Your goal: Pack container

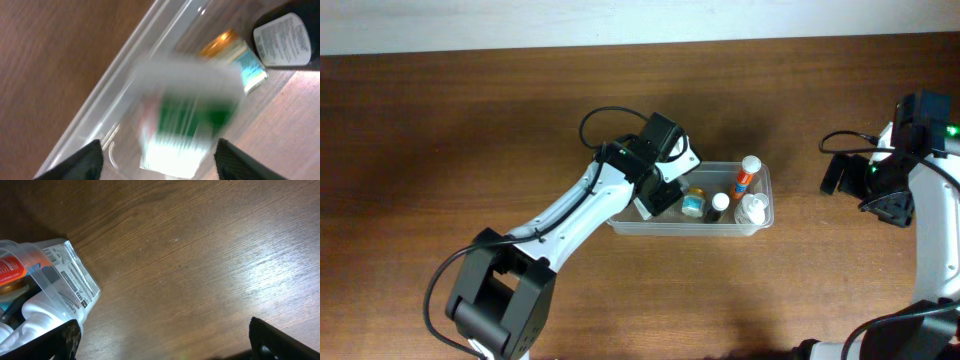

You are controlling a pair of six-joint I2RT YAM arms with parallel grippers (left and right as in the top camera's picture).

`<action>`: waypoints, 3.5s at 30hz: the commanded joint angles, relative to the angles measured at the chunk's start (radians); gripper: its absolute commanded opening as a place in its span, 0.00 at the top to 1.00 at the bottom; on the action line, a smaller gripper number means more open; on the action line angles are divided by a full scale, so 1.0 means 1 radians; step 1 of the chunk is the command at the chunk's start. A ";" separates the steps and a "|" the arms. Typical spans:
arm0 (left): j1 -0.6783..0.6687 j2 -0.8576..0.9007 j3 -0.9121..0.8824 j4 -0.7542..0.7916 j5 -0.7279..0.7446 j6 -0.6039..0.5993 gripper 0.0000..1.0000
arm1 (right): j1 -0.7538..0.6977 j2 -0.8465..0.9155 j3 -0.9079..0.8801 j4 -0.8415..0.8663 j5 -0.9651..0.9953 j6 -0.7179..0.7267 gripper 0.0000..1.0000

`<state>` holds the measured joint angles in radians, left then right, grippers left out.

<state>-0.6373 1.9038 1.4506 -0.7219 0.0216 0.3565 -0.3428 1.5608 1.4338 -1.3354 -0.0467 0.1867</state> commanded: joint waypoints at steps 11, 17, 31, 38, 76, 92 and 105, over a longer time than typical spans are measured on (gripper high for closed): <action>0.335 -0.342 0.098 -0.096 -0.011 -0.305 0.01 | 0.077 0.002 0.001 0.020 -0.049 -0.079 0.01; 0.539 -0.386 0.098 -0.159 0.024 -0.417 0.01 | 0.189 0.001 0.010 0.047 -0.008 -0.086 0.02; 0.536 -0.718 -0.008 -0.306 -0.085 -0.413 0.01 | 0.358 -0.384 -0.024 0.029 0.017 -0.104 0.02; 0.457 -1.189 -0.415 -0.211 -0.208 -0.554 0.01 | 0.415 -0.805 -0.252 0.121 0.085 -0.099 0.02; 0.457 -1.410 -0.557 -0.488 -0.202 -0.554 0.01 | 0.414 -1.450 -0.988 0.856 0.094 -0.113 0.02; 0.457 -1.410 -0.557 -0.488 -0.202 -0.554 0.01 | 0.414 -1.558 -1.428 1.274 0.078 -0.127 0.02; 0.457 -1.410 -0.557 -0.488 -0.202 -0.554 0.01 | 0.415 -1.555 -1.428 1.257 0.078 -0.127 0.02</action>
<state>-0.1757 0.4973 0.8944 -1.2121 -0.1703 -0.1844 0.0628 0.0139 0.0097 -0.0696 0.0330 0.0631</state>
